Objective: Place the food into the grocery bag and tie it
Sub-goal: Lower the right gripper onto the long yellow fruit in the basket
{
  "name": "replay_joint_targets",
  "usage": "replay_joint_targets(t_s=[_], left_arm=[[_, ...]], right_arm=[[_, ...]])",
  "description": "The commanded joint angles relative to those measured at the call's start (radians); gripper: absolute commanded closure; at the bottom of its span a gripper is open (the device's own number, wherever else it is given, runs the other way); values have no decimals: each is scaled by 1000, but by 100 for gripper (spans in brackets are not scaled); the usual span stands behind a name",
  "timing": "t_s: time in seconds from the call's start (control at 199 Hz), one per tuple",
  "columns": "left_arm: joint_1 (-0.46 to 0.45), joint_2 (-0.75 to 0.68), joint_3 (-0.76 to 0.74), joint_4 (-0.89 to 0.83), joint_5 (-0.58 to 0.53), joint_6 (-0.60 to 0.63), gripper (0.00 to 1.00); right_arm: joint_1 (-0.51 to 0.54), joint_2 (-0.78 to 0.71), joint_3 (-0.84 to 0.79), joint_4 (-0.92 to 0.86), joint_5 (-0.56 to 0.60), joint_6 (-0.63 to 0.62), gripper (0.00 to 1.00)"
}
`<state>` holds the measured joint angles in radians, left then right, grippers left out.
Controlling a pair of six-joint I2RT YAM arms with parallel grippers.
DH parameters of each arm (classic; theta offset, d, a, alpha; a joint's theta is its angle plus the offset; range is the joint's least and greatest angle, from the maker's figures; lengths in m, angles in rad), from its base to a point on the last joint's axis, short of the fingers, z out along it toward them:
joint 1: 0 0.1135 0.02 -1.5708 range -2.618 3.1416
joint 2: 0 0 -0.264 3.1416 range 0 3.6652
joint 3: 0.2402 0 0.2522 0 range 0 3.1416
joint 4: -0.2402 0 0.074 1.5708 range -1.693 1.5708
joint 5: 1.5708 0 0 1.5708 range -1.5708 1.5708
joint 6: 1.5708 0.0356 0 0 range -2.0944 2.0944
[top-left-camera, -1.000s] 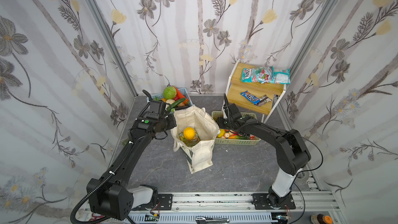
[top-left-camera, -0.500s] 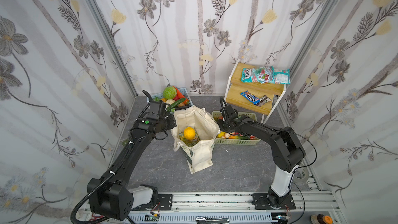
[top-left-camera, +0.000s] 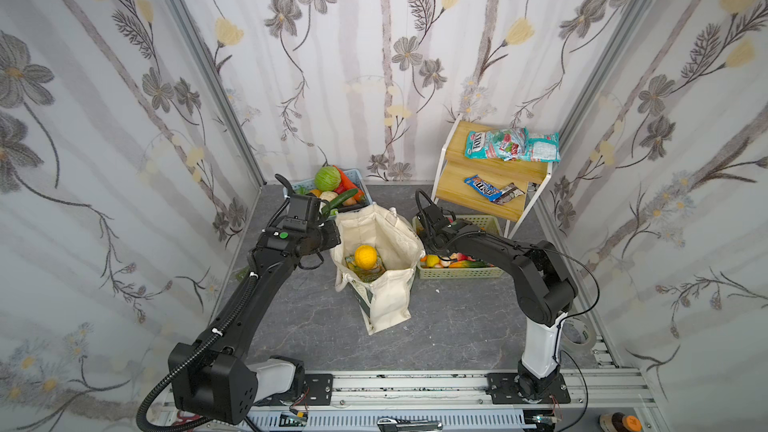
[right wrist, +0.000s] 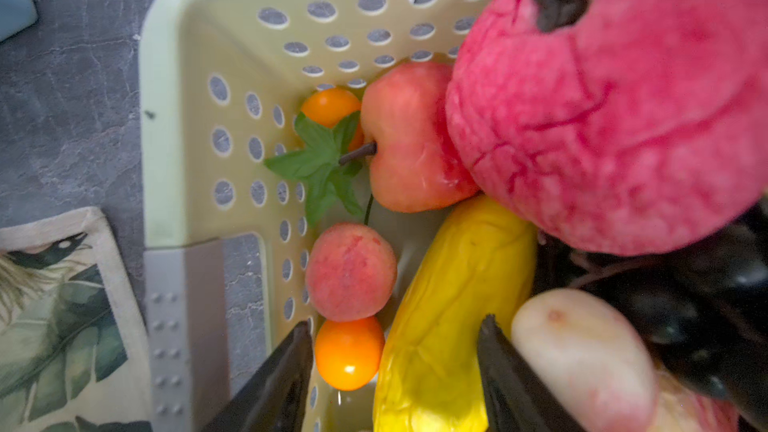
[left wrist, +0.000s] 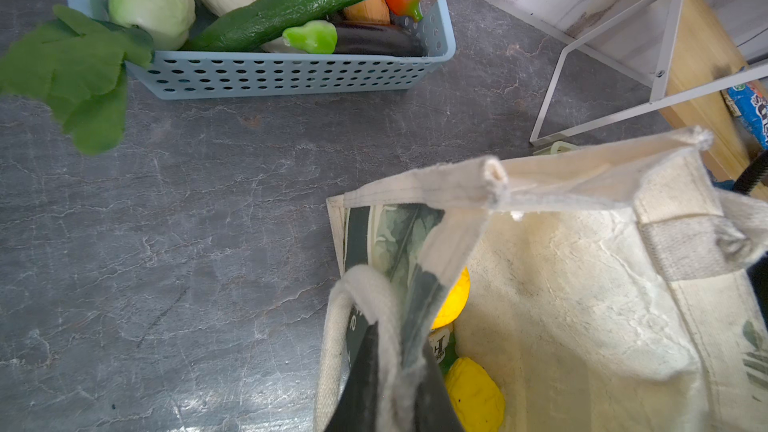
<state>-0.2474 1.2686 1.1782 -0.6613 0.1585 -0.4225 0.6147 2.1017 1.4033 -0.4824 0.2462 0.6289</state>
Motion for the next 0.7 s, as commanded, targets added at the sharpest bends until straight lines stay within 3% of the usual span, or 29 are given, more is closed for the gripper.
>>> replay_joint_targets(t_s=[0.0, 0.386, 0.697], left_arm=[[2, -1, 11, 0, 4, 10, 100], [7, 5, 18, -6, 16, 47, 100], [11, 5, 12, 2, 24, 53, 100]], right_arm=[[17, 21, 33, -108, 113, 45, 36], [36, 37, 31, -202, 137, 143, 35], [13, 70, 19, -83, 37, 153, 34]])
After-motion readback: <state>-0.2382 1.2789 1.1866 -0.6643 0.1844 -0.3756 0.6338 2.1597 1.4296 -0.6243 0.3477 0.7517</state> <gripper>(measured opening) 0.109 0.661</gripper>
